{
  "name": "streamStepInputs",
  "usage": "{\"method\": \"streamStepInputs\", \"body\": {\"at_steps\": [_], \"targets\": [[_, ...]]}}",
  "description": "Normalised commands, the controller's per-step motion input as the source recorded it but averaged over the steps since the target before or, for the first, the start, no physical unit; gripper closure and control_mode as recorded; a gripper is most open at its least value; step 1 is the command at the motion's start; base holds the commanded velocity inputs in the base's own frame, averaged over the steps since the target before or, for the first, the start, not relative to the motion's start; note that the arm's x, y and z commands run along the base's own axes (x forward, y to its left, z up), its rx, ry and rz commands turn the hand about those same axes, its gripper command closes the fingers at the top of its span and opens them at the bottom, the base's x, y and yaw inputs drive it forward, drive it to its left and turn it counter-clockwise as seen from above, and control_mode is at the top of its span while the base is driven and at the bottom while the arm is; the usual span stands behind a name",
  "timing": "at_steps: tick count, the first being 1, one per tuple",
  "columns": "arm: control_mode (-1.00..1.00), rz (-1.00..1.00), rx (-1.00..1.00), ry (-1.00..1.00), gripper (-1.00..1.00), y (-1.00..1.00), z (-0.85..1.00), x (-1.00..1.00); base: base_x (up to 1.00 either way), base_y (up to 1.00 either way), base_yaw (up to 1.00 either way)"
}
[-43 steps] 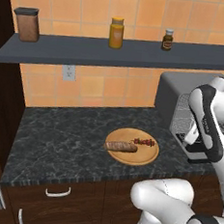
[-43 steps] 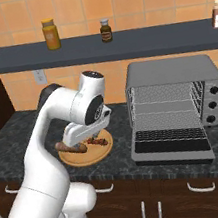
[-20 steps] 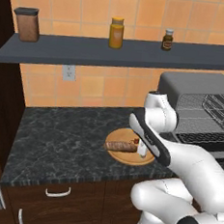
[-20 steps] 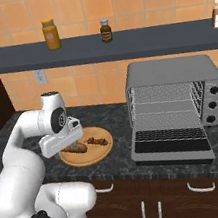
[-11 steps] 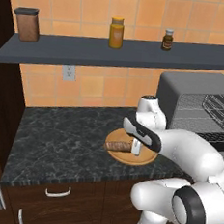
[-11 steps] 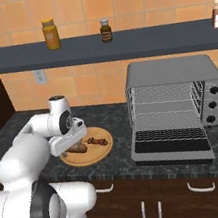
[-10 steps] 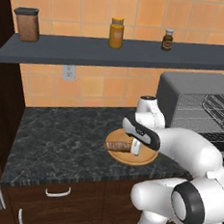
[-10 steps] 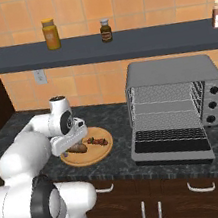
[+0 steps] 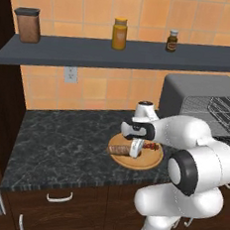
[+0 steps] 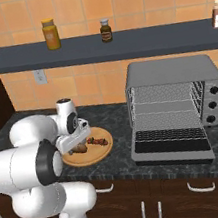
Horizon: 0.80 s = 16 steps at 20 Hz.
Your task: Pick up the kebab skewer and baguette bread, and place them inside the toaster oven. Close the toaster oven door and start by setting the timer.
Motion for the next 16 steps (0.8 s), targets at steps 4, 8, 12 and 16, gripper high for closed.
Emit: {"method": "streamStepInputs", "body": {"at_steps": [4,8,12,16], "targets": [[-1.0,0.0,0.0,0.0,-1.0,0.01,-0.18,0.29,0.0,0.0,0.0],[-1.0,0.0,0.0,0.0,-1.0,0.04,-0.41,0.44,0.0,0.0,0.0],[-1.0,0.01,-0.01,0.0,-1.0,0.08,-0.27,0.2,0.0,0.0,0.0],[-1.0,0.0,0.0,0.0,1.0,0.14,-0.17,-0.04,0.0,0.0,0.0]]}}
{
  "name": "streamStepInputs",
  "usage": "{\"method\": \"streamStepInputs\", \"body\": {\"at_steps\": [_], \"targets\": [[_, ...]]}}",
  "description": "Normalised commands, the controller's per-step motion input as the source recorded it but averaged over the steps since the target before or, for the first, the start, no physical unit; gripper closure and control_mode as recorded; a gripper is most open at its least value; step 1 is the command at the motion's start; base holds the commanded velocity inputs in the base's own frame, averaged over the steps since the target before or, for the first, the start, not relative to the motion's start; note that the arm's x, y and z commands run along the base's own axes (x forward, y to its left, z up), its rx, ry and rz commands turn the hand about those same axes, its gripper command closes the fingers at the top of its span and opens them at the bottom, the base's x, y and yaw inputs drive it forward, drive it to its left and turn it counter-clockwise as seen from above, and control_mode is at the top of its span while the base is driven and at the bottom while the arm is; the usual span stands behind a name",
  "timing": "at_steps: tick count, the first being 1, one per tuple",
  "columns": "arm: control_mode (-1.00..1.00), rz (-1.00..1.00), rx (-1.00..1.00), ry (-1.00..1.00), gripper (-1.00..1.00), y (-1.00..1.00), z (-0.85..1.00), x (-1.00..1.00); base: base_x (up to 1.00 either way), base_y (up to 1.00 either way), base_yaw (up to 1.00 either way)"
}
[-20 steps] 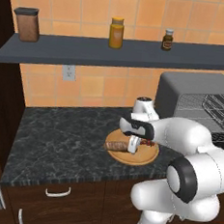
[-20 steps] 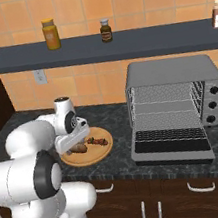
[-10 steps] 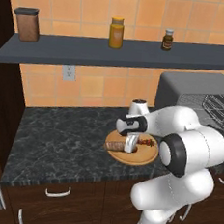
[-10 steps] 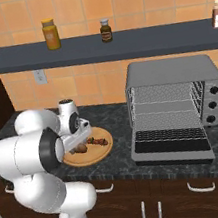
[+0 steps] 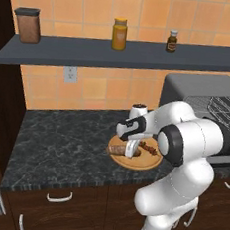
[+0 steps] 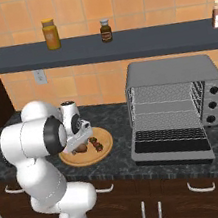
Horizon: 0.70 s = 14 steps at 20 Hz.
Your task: Pick up the kebab skewer and baguette bread, and place them inside the toaster oven. Close the toaster oven door and start by setting the timer.
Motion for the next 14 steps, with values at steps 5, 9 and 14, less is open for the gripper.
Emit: {"method": "streamStepInputs", "body": {"at_steps": [5,9,14], "targets": [[-1.0,0.0,0.0,-0.05,1.0,-0.04,-0.02,-0.59,0.0,0.0,0.0],[-1.0,-0.09,0.08,-0.07,1.0,-0.12,0.56,-0.98,0.0,0.0,0.0],[-1.0,-0.21,0.08,-0.12,1.0,-0.25,0.95,-0.84,0.0,0.0,0.0]]}}
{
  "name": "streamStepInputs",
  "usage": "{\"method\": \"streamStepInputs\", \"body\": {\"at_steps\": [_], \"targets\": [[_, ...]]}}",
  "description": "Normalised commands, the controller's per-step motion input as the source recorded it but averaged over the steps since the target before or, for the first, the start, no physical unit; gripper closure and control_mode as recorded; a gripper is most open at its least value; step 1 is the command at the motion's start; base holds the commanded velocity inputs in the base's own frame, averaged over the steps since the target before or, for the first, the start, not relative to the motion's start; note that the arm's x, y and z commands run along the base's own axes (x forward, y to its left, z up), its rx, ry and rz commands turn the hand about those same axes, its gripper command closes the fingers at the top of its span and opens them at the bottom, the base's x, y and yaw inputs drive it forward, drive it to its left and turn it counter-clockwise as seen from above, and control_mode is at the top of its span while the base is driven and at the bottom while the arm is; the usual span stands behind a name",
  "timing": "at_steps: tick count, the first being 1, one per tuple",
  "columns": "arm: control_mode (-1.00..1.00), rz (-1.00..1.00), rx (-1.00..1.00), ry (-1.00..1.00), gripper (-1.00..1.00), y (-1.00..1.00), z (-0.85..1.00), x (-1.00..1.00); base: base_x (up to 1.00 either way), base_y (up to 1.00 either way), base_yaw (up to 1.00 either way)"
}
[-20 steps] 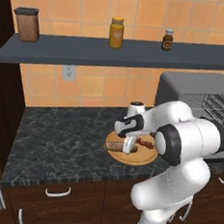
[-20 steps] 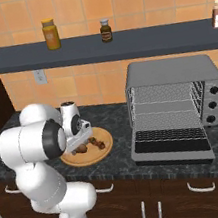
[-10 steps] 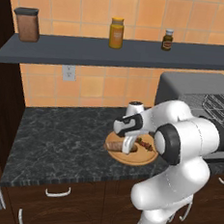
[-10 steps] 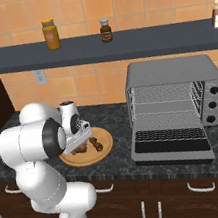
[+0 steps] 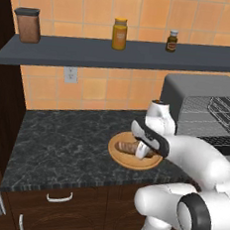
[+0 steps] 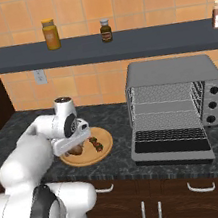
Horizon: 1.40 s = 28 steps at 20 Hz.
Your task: Pick up the kebab skewer and baguette bread, and place them inside the toaster oven. Close the toaster oven door and start by setting the timer.
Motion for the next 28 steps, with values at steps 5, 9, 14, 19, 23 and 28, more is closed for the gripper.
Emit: {"method": "streamStepInputs", "body": {"at_steps": [5,9,14,19,23,28], "targets": [[-1.0,-0.34,0.05,-0.09,1.0,-0.45,0.8,-0.45,0.0,0.0,0.0],[-1.0,-0.45,0.0,-0.12,1.0,-0.53,0.41,-0.3,0.0,0.0,0.0],[-1.0,-0.37,0.01,-0.08,1.0,-0.78,0.41,0.0,0.0,0.0,0.0],[-1.0,-0.27,0.01,-0.02,1.0,-0.99,0.41,0.0,0.0,0.0,0.0],[-1.0,-0.22,0.02,0.0,1.0,-0.92,0.27,0.01,0.0,0.0,0.0],[-1.0,-0.13,0.04,0.0,1.0,-0.75,0.16,0.37,0.0,0.0,0.0]]}}
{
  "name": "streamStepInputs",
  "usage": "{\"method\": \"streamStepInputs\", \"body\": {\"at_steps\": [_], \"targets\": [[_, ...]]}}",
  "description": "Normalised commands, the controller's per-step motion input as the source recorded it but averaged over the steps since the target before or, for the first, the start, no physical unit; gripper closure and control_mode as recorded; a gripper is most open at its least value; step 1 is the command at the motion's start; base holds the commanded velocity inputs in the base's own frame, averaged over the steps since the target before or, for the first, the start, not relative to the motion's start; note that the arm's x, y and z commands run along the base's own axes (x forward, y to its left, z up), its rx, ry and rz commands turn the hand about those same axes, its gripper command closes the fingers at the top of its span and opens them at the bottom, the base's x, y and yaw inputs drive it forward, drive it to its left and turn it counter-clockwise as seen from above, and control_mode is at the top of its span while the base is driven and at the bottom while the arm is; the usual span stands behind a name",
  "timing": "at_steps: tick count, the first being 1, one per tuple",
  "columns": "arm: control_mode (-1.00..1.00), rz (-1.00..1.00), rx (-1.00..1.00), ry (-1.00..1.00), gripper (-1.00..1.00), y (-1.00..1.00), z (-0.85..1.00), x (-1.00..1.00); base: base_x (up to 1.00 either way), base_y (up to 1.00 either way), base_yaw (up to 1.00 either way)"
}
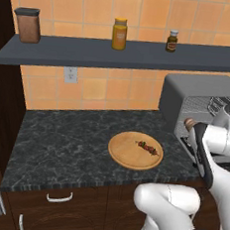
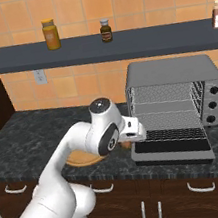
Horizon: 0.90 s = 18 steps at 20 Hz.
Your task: Pick up the kebab skewer and baguette bread, and place them inside the toaster oven. Close the toaster oven door and start by setting the timer.
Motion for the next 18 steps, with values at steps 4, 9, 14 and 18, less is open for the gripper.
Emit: {"method": "streamStepInputs", "body": {"at_steps": [4,9,14,18], "targets": [[-1.0,-0.02,0.02,0.0,1.0,-0.24,-0.1,0.5,0.0,0.0,0.0],[-1.0,0.0,0.0,0.0,1.0,-0.41,-0.15,0.15,0.0,0.0,0.0],[-1.0,0.0,-0.05,0.01,1.0,-0.54,-0.24,0.1,0.0,0.0,0.0],[-1.0,0.0,0.0,0.04,1.0,-0.17,-0.04,0.42,0.0,0.0,0.0]]}}
